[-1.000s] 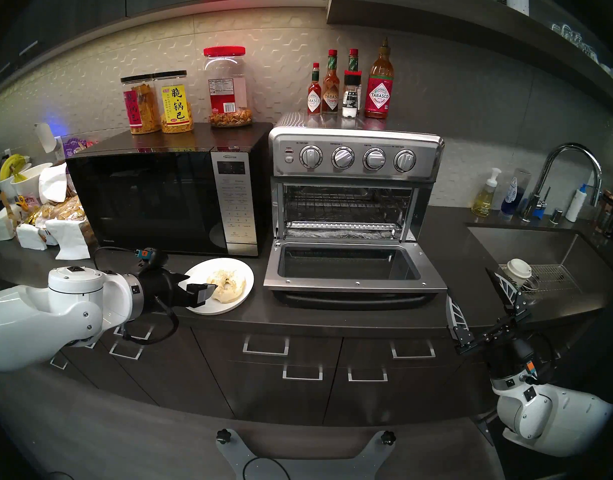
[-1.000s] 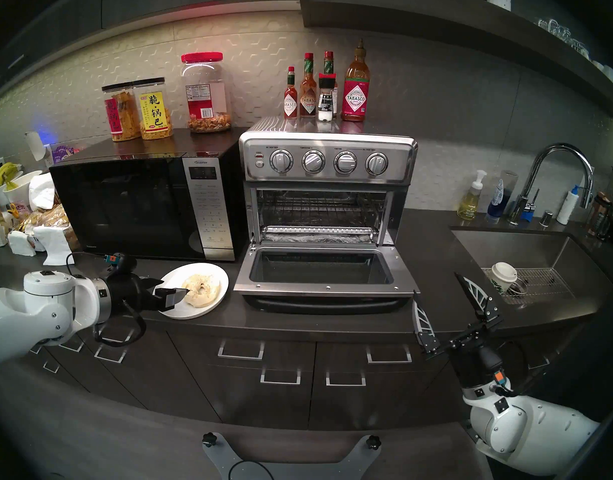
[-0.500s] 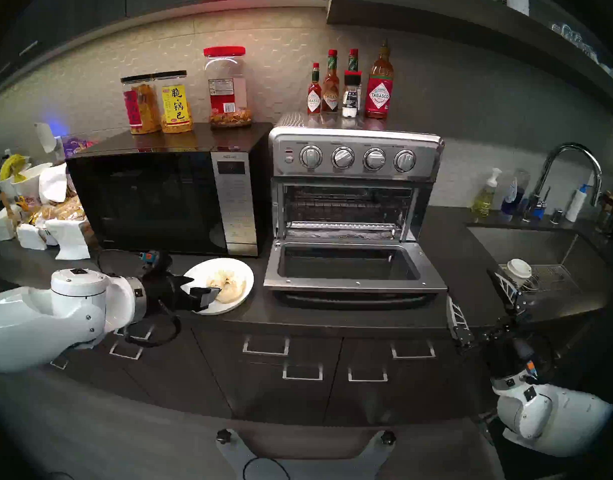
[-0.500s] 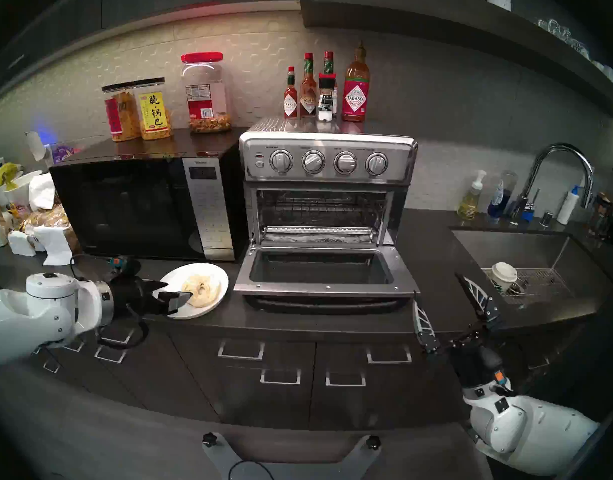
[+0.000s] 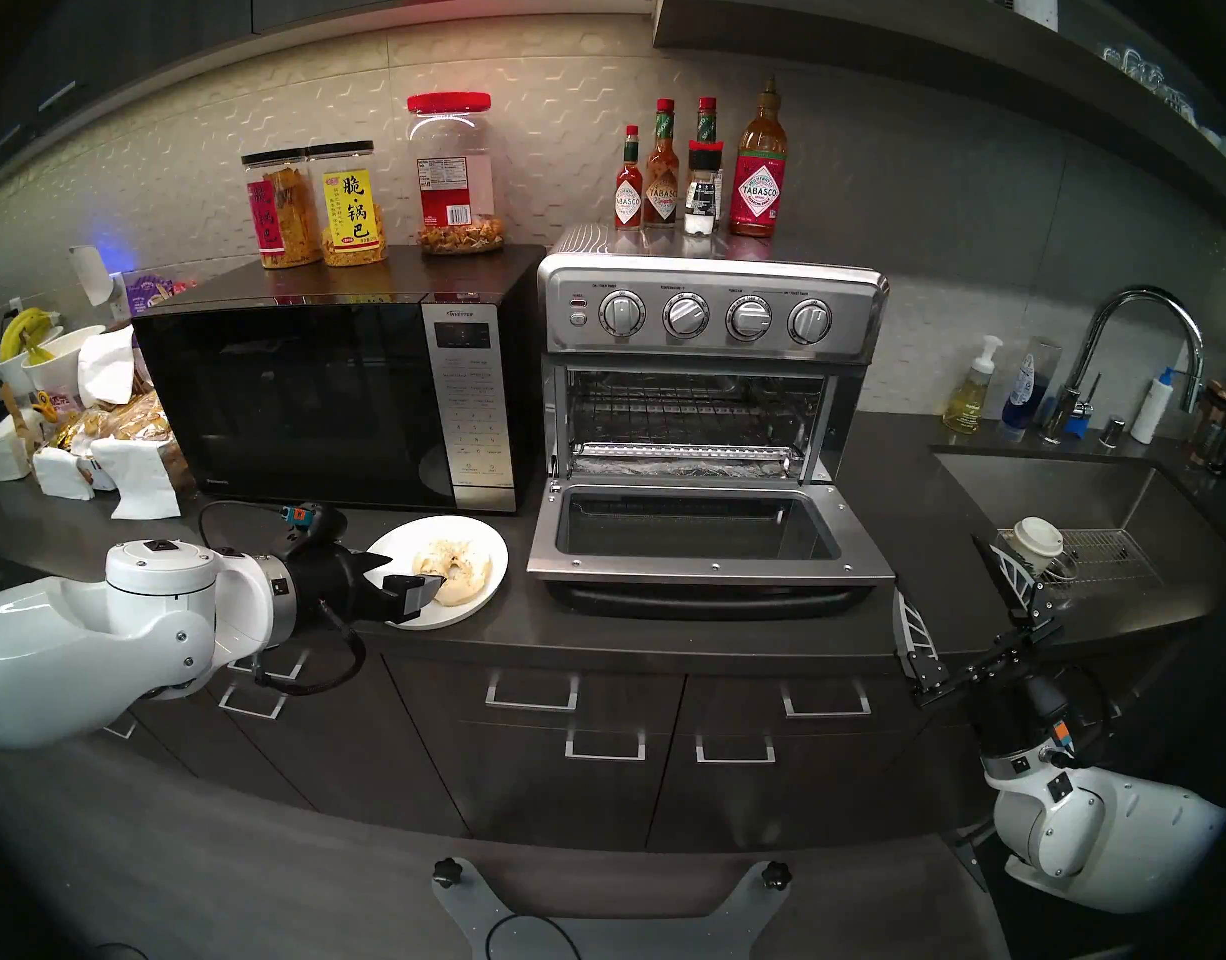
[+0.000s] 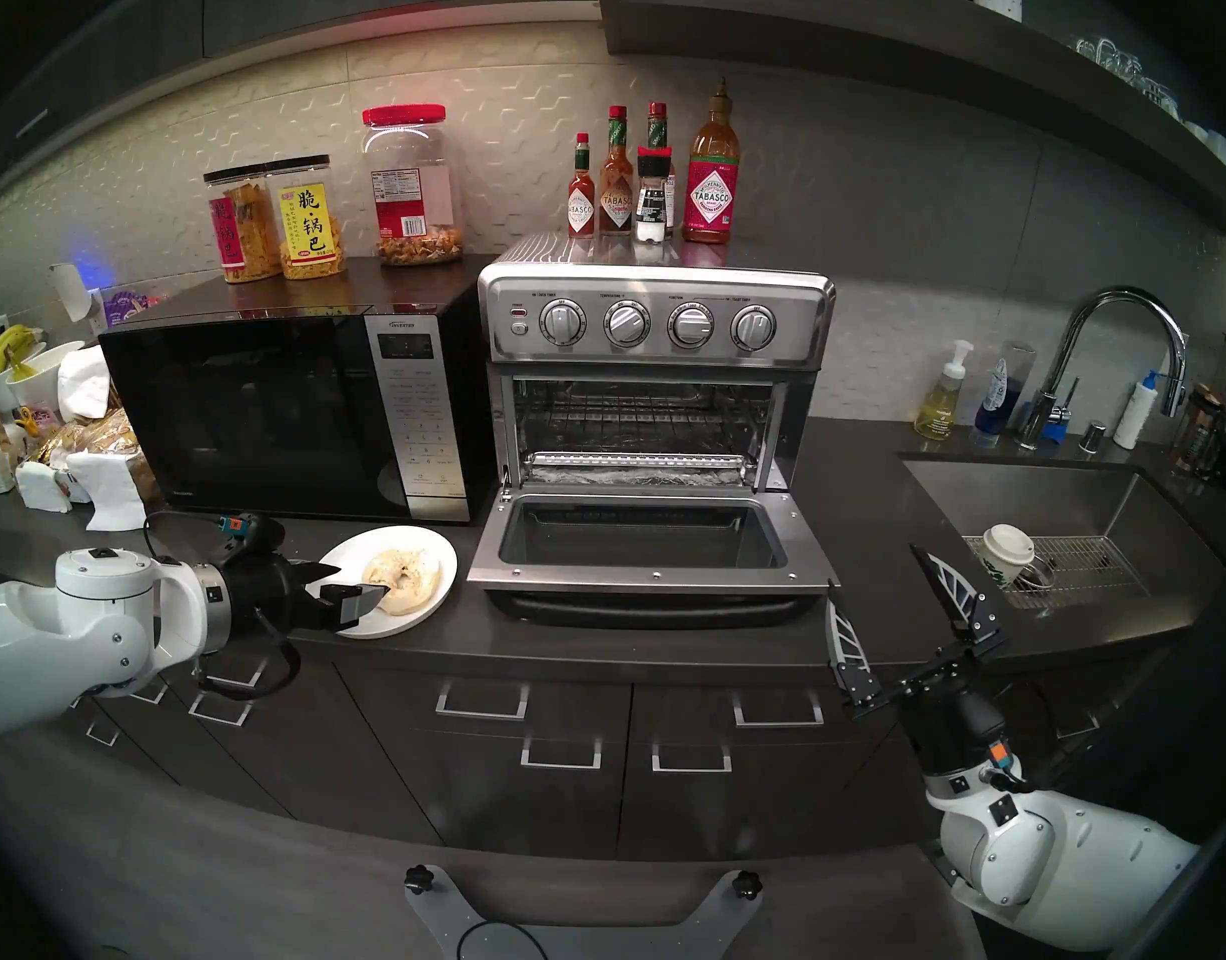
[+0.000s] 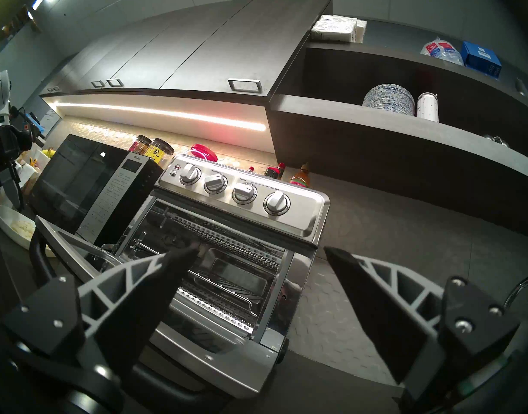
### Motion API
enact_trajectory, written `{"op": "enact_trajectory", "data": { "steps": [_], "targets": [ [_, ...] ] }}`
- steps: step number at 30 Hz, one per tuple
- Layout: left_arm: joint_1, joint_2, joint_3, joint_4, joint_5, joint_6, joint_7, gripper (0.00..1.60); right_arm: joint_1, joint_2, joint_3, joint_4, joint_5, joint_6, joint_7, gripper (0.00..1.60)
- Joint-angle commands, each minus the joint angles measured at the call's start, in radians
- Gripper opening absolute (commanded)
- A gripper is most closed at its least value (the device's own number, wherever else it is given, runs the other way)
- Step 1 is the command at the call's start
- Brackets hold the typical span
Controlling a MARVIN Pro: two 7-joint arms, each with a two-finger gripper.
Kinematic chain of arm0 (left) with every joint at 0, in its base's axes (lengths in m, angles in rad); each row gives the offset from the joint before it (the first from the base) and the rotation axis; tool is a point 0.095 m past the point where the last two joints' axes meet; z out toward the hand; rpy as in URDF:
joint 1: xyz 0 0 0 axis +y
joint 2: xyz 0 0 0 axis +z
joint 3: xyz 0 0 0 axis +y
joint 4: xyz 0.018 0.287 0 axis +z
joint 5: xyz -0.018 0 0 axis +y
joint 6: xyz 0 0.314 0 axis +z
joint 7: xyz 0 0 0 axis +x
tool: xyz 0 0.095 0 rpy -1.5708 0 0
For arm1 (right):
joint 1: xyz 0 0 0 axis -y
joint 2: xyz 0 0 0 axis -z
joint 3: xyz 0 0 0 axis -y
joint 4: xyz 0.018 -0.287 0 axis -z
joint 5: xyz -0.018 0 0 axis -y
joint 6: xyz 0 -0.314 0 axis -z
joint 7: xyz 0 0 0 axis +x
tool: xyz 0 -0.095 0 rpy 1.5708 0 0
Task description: Open the oven and place the bagel inside on the rack
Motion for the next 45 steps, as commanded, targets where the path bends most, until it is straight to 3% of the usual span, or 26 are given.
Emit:
{"op": "enact_trajectory", "data": {
  "steps": [1,19,34,39,41,45],
  "targets": [
    [-0.07,-0.049,0.024,0.024,0.012,0.008,0.004,1.6,0.004,0.0,0.005,-0.006,-0.003,-0.003,-0.005,1.6],
    [-0.236,-0.161,0.116,0.056,0.068,0.081,-0.002,1.6,0.005,0.0,0.004,-0.008,-0.001,-0.003,-0.003,1.6],
    [-0.415,-0.337,0.252,0.139,0.153,0.174,0.021,1.6,0.005,0.0,0.004,-0.008,0.001,-0.003,-0.003,1.6],
    [-0.459,-0.399,0.27,0.188,0.186,0.198,0.035,1.6,0.005,0.0,0.004,-0.008,0.0,-0.003,-0.003,1.6],
    [-0.464,-0.397,0.24,0.193,0.185,0.196,0.035,1.6,0.005,0.0,0.005,-0.007,0.0,-0.003,-0.003,1.6],
    [-0.464,-0.397,0.24,0.193,0.185,0.196,0.035,1.6,0.005,0.0,0.005,-0.007,0.0,-0.003,-0.003,1.6]
  ]
}}
